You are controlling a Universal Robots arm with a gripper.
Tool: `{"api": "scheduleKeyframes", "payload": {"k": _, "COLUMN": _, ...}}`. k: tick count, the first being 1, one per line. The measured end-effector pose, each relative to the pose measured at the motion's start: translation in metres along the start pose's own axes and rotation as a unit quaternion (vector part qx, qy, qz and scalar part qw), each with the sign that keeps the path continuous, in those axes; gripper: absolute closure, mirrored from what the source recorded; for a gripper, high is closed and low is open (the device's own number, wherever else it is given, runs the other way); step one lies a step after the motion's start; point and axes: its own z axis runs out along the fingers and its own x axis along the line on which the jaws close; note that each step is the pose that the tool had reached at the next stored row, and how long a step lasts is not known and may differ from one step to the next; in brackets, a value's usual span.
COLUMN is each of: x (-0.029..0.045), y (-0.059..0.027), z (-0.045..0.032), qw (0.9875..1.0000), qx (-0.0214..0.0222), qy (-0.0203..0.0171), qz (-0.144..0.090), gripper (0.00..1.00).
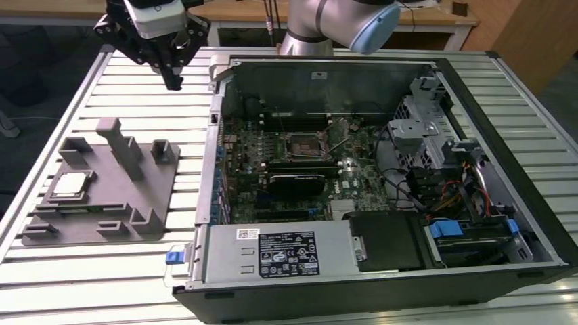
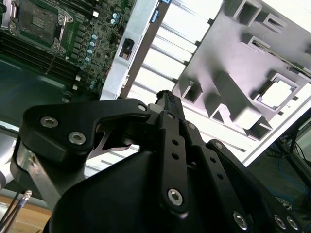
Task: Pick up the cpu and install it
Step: 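Reach for the cpu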
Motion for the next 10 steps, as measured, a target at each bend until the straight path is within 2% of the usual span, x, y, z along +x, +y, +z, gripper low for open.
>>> {"api": "scheduleKeyframes", "payload": {"k": 10, "x": 0.0054, "y": -0.0004, "z": -0.0001, "qw": 1.0000, "qx": 0.0000, "qy": 0.0000, "qz": 0.000, "gripper": 0.89}}
